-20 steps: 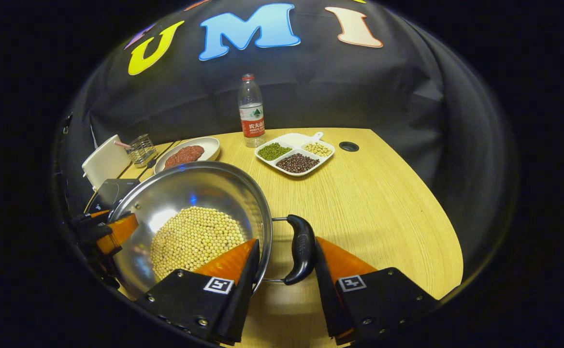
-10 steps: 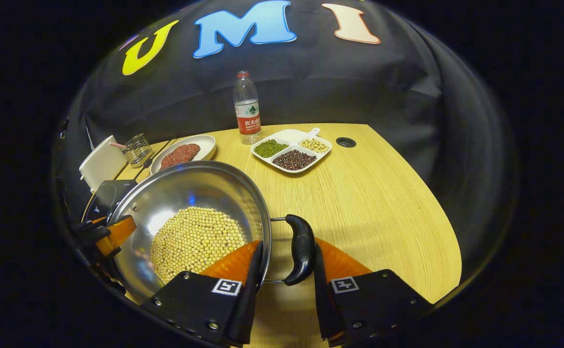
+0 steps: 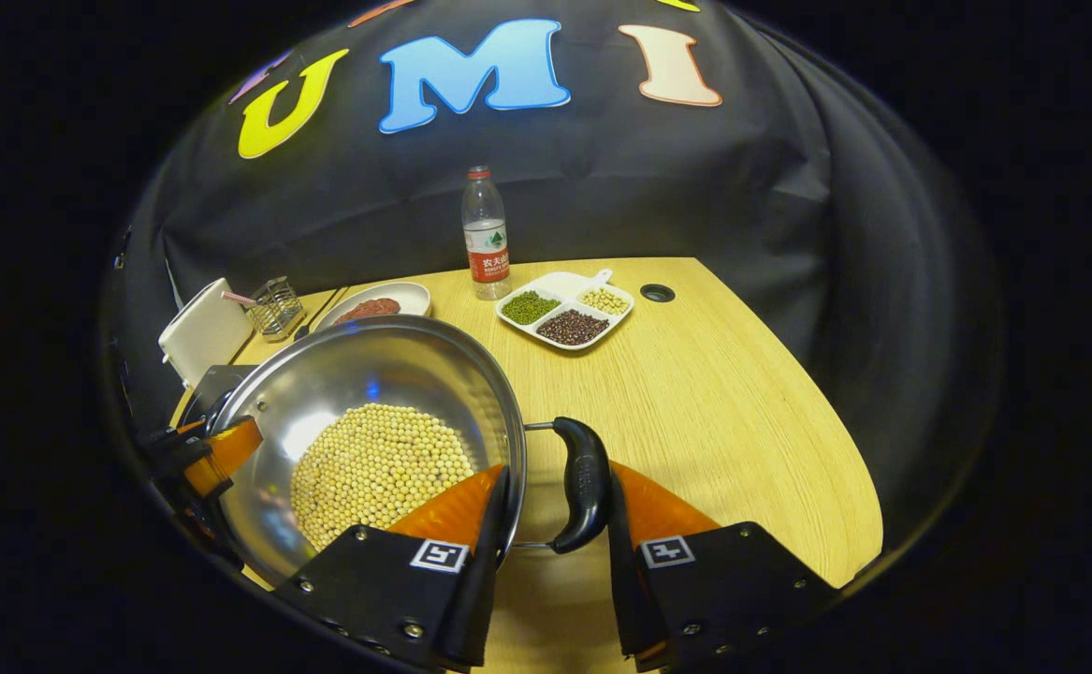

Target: First push the handle of the pot to place it horizontally, then grasp the pot with both hands and set it on the induction cooktop.

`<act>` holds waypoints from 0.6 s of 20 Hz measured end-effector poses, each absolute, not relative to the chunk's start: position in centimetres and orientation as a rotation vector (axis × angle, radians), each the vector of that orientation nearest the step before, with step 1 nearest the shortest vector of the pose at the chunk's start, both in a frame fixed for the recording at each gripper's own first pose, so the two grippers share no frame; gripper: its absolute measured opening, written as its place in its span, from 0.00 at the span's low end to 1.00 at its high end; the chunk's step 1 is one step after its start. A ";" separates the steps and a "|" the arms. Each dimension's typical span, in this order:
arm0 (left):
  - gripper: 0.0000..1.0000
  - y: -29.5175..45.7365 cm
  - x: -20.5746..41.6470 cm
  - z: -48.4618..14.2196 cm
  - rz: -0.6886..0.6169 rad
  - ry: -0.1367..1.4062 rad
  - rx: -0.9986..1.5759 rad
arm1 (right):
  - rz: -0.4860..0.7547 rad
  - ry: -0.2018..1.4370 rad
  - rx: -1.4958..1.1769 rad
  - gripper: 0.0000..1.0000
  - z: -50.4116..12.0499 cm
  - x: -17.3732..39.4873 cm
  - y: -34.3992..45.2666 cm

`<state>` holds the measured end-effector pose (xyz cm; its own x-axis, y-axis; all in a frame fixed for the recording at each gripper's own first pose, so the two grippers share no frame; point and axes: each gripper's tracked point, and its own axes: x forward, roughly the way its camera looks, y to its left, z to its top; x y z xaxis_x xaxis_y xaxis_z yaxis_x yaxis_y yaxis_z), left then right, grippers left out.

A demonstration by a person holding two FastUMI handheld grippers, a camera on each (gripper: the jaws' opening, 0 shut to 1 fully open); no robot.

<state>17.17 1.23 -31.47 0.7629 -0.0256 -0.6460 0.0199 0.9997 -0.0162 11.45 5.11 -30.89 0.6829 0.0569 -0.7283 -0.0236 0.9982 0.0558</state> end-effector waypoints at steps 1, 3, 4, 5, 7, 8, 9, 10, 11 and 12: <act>0.67 1.9 17.1 -31.2 -0.028 0.703 -0.010 | 0.041 0.816 0.044 0.52 -30.5 11.3 5.6; 0.63 3.3 17.1 -30.8 -0.031 0.696 -0.012 | 0.036 0.811 0.048 0.52 -29.9 10.8 6.9; 0.63 4.0 17.0 -30.5 -0.033 0.691 -0.012 | 0.035 0.805 0.049 0.52 -29.6 10.7 7.5; 0.67 4.8 17.1 -30.2 -0.034 0.686 -0.012 | 0.035 0.799 0.048 0.52 -29.2 10.6 8.2; 0.63 6.4 17.1 -29.8 -0.033 0.675 -0.012 | 0.035 0.790 0.046 0.52 -28.7 10.5 9.7; 0.67 7.3 17.1 -29.7 -0.033 0.672 -0.013 | 0.035 0.789 0.045 0.52 -28.6 10.4 10.6; 0.67 8.1 17.1 -29.7 -0.033 0.669 -0.015 | 0.035 0.787 0.044 0.52 -28.3 10.3 11.3; 0.69 9.1 17.2 -29.7 -0.031 0.670 -0.019 | 0.038 0.782 0.039 0.52 -28.0 10.3 12.2; 0.71 10.0 17.2 -29.6 -0.027 0.667 -0.023 | 0.041 0.776 0.035 0.52 -27.7 10.3 13.1; 0.71 11.1 17.2 -29.7 -0.024 0.667 -0.025 | 0.043 0.772 0.035 0.52 -27.6 10.3 14.0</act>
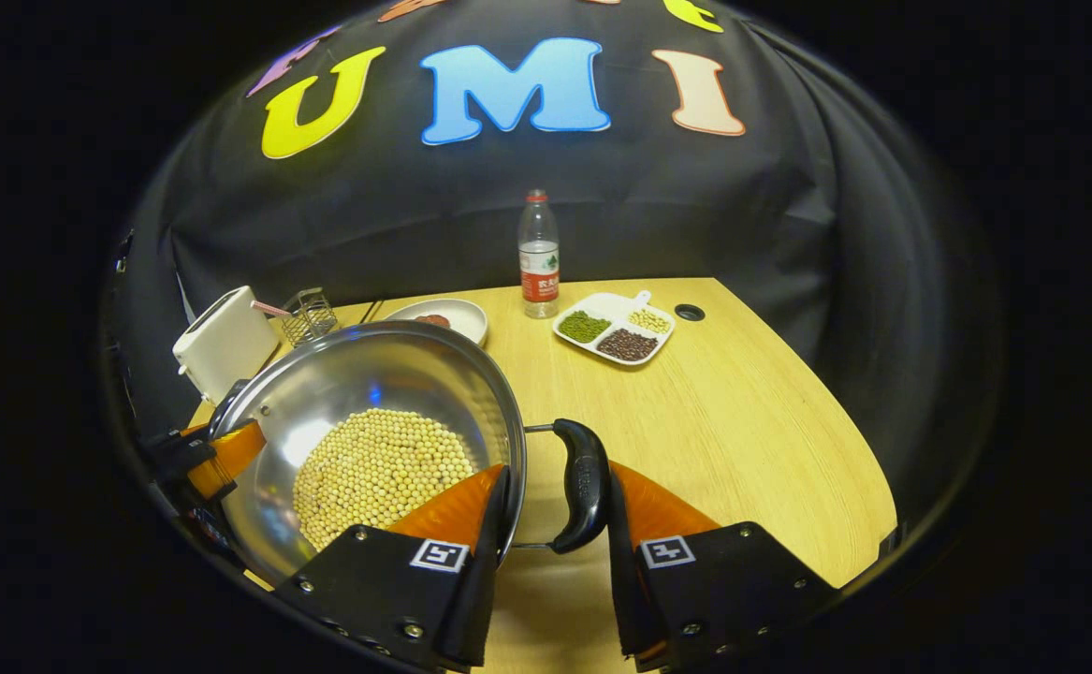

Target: First push the handle of the pot to place it horizontally, then grasp the pot with both hands and set it on the induction cooktop.

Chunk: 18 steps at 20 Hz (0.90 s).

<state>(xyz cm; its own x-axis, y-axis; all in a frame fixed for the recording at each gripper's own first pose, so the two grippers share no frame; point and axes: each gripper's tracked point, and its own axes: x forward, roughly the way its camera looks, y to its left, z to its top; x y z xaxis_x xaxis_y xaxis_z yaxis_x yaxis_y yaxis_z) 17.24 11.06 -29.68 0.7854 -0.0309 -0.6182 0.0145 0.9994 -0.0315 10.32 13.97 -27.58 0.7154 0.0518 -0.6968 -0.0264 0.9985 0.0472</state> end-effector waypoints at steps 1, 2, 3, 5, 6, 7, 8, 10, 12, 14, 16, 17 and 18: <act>0.63 12.0 17.3 -29.6 -0.023 0.666 -0.025 | 0.044 0.772 0.033 0.52 -27.4 10.3 14.9; 0.71 13.1 17.3 -29.7 -0.020 0.663 -0.024 | 0.046 0.765 0.033 0.52 -27.3 10.4 15.9; 0.71 14.3 17.4 -29.5 -0.017 0.658 -0.024 | 0.050 0.762 0.031 0.52 -27.1 10.4 16.9; 0.71 16.7 17.6 -29.6 -0.007 0.654 -0.024 | 0.058 0.760 0.034 0.52 -27.0 10.4 19.1; 0.71 17.9 17.6 -29.6 -0.003 0.654 -0.023 | 0.062 0.761 0.035 0.52 -27.0 10.4 20.2; 0.71 19.1 17.7 -29.6 0.001 0.654 -0.020 | 0.067 0.763 0.034 0.52 -27.0 10.4 21.3; 0.67 20.3 17.8 -29.8 0.005 0.653 -0.018 | 0.072 0.763 0.035 0.52 -27.1 10.3 22.4; 0.63 22.6 17.8 -30.0 0.015 0.654 -0.018 | 0.081 0.763 0.034 0.52 -27.1 10.4 24.6; 0.63 24.7 17.9 -30.3 0.024 0.658 -0.017 | 0.090 0.765 0.034 0.52 -27.3 10.5 26.7; 0.67 26.7 18.0 -30.5 0.032 0.660 -0.013 | 0.099 0.769 0.037 0.52 -27.4 10.6 28.6; 0.67 28.6 18.2 -30.5 0.039 0.660 -0.007 | 0.108 0.771 0.041 0.52 -27.7 10.8 30.5; 0.67 29.4 18.5 -30.7 0.043 0.662 -0.005 | 0.113 0.773 0.042 0.52 -27.8 10.9 31.3; 0.67 30.4 18.7 -30.8 0.047 0.662 -0.004 | 0.117 0.776 0.046 0.52 -28.0 11.0 32.1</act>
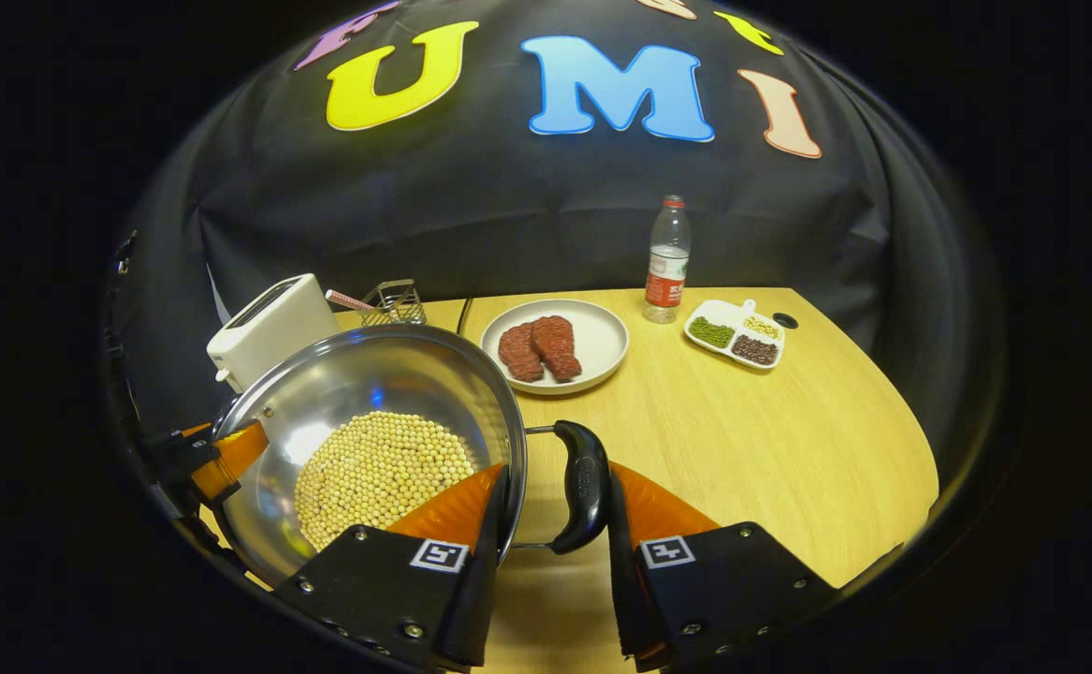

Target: First push the handle of the pot to place it horizontally, then grasp the pot with both hands and set it on the induction cooktop.

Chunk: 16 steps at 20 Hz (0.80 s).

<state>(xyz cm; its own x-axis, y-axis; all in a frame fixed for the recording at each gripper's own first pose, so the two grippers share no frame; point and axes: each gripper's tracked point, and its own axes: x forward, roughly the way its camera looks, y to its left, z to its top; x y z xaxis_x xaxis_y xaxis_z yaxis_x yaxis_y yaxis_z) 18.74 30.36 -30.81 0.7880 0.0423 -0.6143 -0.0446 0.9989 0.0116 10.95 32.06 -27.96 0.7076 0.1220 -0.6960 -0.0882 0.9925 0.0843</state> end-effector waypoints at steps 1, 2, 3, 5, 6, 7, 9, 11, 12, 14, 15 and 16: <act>0.67 31.1 18.9 -31.0 0.050 0.664 -0.002 | 0.121 0.779 0.048 0.52 -28.1 11.1 32.8; 0.67 31.7 19.0 -31.1 0.053 0.667 0.001 | 0.125 0.781 0.048 0.52 -28.3 11.3 33.4; 0.67 32.3 19.3 -31.3 0.057 0.670 0.003 | 0.128 0.783 0.047 0.52 -28.5 11.4 34.0; 0.67 33.2 19.3 -31.7 0.064 0.676 0.003 | 0.136 0.788 0.037 0.52 -28.6 11.4 34.8; 0.67 33.4 19.2 -31.8 0.068 0.678 -0.001 | 0.139 0.786 0.032 0.52 -28.7 11.6 35.1; 0.67 33.7 19.2 -32.0 0.072 0.680 -0.005 | 0.143 0.785 0.029 0.52 -28.8 11.6 35.3; 0.67 34.0 19.0 -32.4 0.081 0.687 -0.012 | 0.148 0.800 0.030 0.52 -29.4 11.5 35.6; 0.66 34.3 19.0 -32.3 0.085 0.680 -0.001 | 0.150 0.794 0.037 0.52 -29.4 11.6 35.8; 0.67 34.4 19.2 -32.3 0.088 0.672 -0.004 | 0.149 0.792 0.040 0.52 -29.4 11.7 35.8; 0.69 34.4 19.0 -32.4 0.095 0.667 -0.009 | 0.155 0.792 0.059 0.47 -29.5 11.5 35.9; 0.73 34.7 18.9 -31.9 0.119 0.655 0.013 | 0.171 0.778 0.055 0.58 -29.1 11.5 36.1; 0.78 34.8 18.9 -31.1 0.126 0.627 0.038 | 0.176 0.736 0.037 0.55 -28.0 11.7 35.8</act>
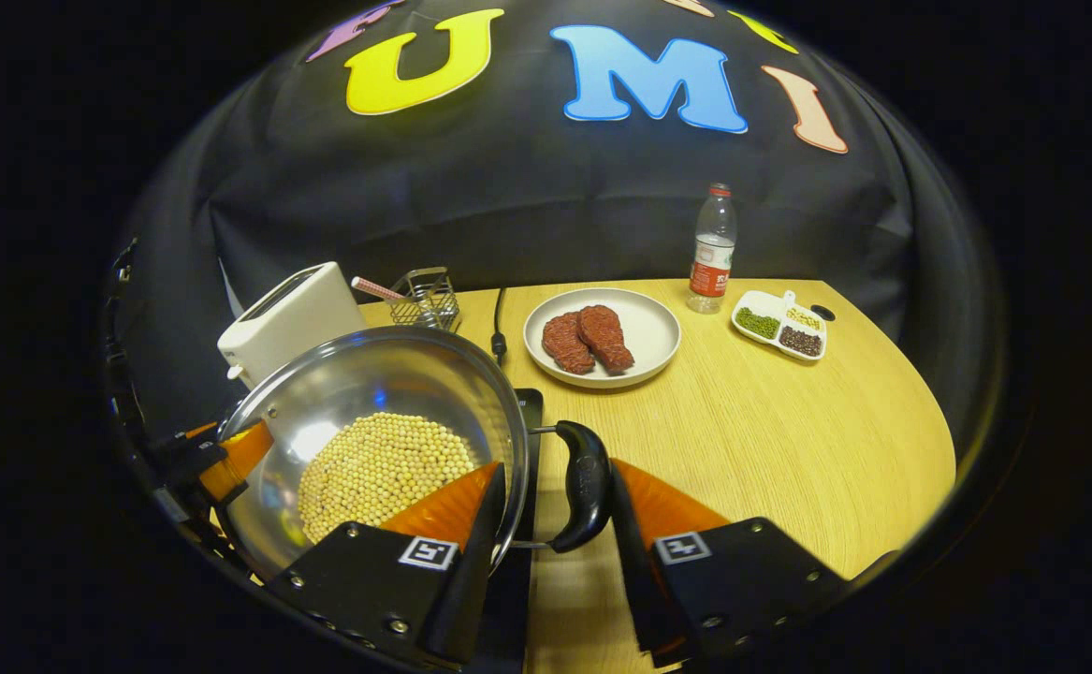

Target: First push the handle of the pot to place it horizontally, then grasp the pot with both hands and set it on the induction cooktop.

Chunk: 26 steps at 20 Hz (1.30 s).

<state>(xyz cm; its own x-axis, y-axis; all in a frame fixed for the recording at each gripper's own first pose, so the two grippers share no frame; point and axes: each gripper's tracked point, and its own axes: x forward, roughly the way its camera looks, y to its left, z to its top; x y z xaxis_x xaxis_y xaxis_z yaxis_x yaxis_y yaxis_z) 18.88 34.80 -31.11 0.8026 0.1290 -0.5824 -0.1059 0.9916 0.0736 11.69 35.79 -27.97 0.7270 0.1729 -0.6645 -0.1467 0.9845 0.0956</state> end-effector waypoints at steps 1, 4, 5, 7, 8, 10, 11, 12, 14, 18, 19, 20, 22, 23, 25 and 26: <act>0.87 34.6 18.8 -29.3 0.127 0.593 0.061 | 0.171 0.686 0.010 0.72 -26.6 12.1 35.3; 0.97 33.3 19.0 -25.4 0.132 0.488 0.092 | 0.187 0.549 -0.048 0.98 -22.2 12.6 33.7; 0.97 32.7 19.1 -23.9 0.130 0.454 0.098 | 0.191 0.512 -0.058 0.98 -20.9 12.7 33.0; 0.97 30.5 18.2 -20.6 0.118 0.384 0.100 | 0.194 0.456 -0.063 0.98 -18.7 12.6 31.2; 0.97 28.9 17.6 -18.9 0.106 0.349 0.093 | 0.191 0.429 -0.055 0.98 -17.5 12.3 30.1; 0.98 25.6 16.4 -15.8 0.081 0.297 0.080 | 0.183 0.369 -0.049 0.98 -15.1 11.5 27.4; 1.00 23.8 15.7 -14.3 0.069 0.275 0.077 | 0.175 0.341 -0.061 0.98 -14.0 11.0 25.7; 0.98 22.1 15.0 -12.8 0.057 0.255 0.069 | 0.169 0.312 -0.073 0.98 -12.8 10.4 24.0; 0.99 18.4 14.0 -10.3 0.037 0.220 0.049 | 0.166 0.268 -0.080 0.98 -10.7 8.8 20.9; 0.95 11.8 10.8 -5.8 0.005 0.138 0.035 | 0.161 0.187 -0.081 0.97 -6.9 5.5 15.1; 0.97 10.2 9.8 -4.9 -0.003 0.124 0.043 | 0.161 0.167 -0.081 0.97 -6.2 4.8 13.7; 0.97 8.8 8.8 -4.4 -0.010 0.118 0.049 | 0.165 0.156 -0.077 0.97 -5.7 3.8 12.6; 0.90 6.4 6.4 -3.1 -0.015 0.105 0.049 | 0.178 0.151 -0.064 0.97 -5.1 2.1 10.5; 0.90 5.4 5.4 -2.2 -0.015 0.093 0.046 | 0.185 0.146 -0.055 0.97 -4.6 1.3 9.8; 0.97 3.8 3.1 -0.7 -0.014 0.071 0.052 | 0.195 0.124 -0.039 0.97 -3.5 -0.2 8.2; 0.97 3.4 2.1 0.0 -0.010 0.060 0.055 | 0.200 0.115 -0.034 0.97 -3.0 -0.8 7.7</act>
